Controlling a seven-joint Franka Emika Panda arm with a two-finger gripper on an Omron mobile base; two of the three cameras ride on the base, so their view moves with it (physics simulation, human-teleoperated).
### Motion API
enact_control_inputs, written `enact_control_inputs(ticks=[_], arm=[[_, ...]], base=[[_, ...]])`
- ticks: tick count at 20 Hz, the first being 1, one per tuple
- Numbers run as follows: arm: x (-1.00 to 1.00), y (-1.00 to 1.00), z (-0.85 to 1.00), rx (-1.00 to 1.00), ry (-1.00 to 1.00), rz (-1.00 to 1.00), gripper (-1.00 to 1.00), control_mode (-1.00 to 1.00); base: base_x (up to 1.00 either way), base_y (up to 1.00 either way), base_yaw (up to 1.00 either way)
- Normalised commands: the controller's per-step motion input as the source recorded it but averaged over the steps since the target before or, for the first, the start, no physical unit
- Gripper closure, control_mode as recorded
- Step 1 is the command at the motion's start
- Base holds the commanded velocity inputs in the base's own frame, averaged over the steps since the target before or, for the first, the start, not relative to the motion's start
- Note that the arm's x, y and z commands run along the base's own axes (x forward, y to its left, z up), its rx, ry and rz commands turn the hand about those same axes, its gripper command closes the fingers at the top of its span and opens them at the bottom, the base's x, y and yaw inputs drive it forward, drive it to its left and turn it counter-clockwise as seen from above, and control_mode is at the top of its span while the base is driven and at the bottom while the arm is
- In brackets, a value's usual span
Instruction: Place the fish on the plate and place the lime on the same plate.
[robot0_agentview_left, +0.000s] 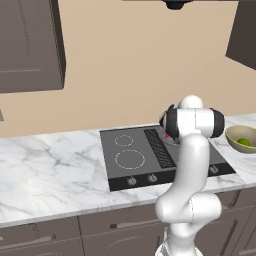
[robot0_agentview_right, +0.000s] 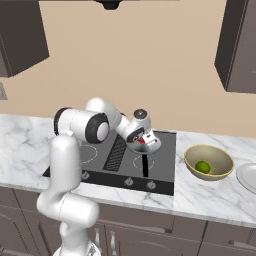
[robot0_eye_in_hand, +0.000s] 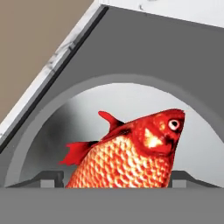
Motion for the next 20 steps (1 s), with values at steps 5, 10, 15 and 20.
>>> enact_control_inputs(ticks=[5,10,15,20], arm=[[-0.17,0.08,0.95,0.04,-0.28,-0.05,1.0,-1.0],[-0.49,0.05,1.0,0.01,-0.29,-0.02,1.0,-1.0],[-0.77,0.13,1.0,0.0,-0.13,0.0,1.0,-1.0],[-0.78,0.18,1.0,-0.01,0.0,0.0,1.0,-1.0]], base=[[0.0,0.0,0.0],[0.0,0.0,0.0],[0.0,0.0,0.0],[0.0,0.0,0.0]])
